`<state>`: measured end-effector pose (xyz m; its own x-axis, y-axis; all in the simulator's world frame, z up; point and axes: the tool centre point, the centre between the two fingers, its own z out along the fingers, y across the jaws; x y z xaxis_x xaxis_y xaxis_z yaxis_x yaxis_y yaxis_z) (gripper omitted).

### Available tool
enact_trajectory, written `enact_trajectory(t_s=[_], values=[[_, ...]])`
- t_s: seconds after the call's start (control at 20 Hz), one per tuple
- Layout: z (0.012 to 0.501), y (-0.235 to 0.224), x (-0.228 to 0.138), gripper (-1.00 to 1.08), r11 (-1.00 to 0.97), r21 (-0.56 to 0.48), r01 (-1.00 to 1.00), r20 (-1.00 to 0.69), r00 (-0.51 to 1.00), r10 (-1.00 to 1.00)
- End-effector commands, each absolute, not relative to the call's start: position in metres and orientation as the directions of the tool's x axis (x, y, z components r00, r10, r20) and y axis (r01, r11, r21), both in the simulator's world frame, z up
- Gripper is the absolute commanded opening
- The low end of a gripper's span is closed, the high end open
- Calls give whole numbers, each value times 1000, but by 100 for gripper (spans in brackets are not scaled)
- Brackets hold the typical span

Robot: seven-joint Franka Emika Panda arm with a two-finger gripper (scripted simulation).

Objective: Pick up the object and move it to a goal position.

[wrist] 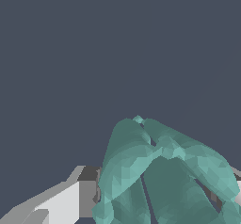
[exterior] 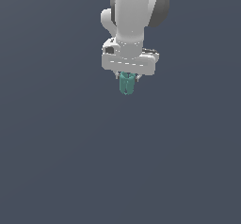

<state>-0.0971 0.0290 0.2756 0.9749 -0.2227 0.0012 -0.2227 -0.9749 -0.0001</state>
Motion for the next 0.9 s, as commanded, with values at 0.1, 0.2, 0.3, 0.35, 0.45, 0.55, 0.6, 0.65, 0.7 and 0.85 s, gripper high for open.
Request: enact_trajectory(t_s=[0.1, 0.2, 0.3, 0.35, 0.45, 0.55, 0.6, 0.65, 0.7, 0.85], values=[[321, 32, -100, -100, -975, 0, -223, 1, 975, -223], [339, 33, -100, -100, -975, 0, -223, 1, 975, -223], [355, 35, -101, -100, -975, 0, -223, 1, 975, -223], [363, 35, -101, -100, -975, 0, -223, 1, 975, -223], [376, 36, -101, -100, -975, 0, -223, 1, 975, -223], [387, 37, -101, -100, -975, 0, -223, 1, 975, -223], [391, 37, -101, -100, -975, 0, -223, 1, 975, -223], [396, 37, -100, -100, -975, 0, -223, 1, 975, -223], [399, 38, -100, -100, -975, 0, -223, 1, 975, -223], [407, 38, -100, -100, -975, 0, -223, 1, 975, -223]])
